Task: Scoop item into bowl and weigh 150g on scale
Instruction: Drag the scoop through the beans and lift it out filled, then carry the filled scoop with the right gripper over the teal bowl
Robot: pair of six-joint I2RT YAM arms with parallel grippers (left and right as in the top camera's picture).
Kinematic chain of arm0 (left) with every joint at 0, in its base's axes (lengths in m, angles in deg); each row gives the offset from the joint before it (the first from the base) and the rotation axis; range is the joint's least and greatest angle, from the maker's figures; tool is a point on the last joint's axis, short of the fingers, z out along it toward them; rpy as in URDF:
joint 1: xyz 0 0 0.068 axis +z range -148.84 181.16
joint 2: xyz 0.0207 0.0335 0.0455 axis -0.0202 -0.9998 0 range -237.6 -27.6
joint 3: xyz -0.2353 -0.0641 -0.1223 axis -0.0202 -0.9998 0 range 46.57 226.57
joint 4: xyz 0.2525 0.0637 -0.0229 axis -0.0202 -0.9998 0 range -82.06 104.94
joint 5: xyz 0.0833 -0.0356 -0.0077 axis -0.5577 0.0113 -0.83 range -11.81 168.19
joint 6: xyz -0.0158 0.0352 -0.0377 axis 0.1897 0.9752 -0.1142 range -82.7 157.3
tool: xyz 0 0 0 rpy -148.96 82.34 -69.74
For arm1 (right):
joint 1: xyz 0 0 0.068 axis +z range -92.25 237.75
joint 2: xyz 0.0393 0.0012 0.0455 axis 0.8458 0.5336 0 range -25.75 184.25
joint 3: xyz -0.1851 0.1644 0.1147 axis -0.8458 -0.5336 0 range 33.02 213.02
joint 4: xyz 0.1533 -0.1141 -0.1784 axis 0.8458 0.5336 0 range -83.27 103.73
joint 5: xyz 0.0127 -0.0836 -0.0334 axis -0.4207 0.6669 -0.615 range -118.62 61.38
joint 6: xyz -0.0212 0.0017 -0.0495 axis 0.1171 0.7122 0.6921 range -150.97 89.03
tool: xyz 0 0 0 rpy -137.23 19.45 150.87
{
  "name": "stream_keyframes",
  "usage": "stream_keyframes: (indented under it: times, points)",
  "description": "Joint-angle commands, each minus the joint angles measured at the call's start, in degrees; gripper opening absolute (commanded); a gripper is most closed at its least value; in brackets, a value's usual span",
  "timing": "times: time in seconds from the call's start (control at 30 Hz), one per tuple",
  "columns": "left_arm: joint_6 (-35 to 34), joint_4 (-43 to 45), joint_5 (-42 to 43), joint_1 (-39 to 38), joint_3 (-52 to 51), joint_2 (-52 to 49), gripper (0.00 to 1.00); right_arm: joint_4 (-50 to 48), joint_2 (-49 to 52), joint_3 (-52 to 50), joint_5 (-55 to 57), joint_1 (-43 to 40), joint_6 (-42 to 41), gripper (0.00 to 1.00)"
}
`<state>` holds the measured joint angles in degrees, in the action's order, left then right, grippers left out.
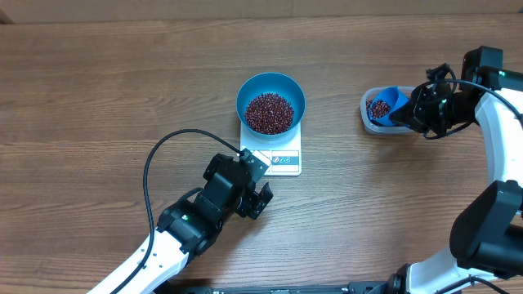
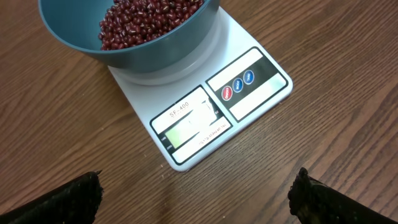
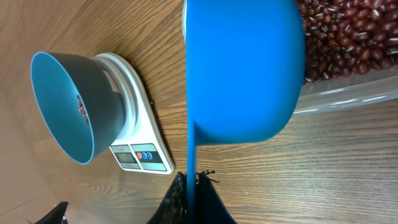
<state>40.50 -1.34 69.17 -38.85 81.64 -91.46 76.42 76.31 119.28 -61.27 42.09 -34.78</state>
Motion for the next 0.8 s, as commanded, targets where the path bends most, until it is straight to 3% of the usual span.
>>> stream_keyframes:
  times: [0.0,0.3,0.77]
  points:
    - [0.66,0.02,0.04,0.26,-0.39,0.55,0.99,-0.33,-1.88,2.01,-1.40,-0.22,1.38,0.04]
    - [0.68,0.02,0.04,0.26,-0.39,0.55,1.00,0.66,-1.88,3.87,-9.73,-0.22,7.32,0.04]
    - [0.66,0.02,0.04,0.24,-0.39,0.55,1.00,5.25,-1.88,17.27,-17.14,1.49,7.28,0.04]
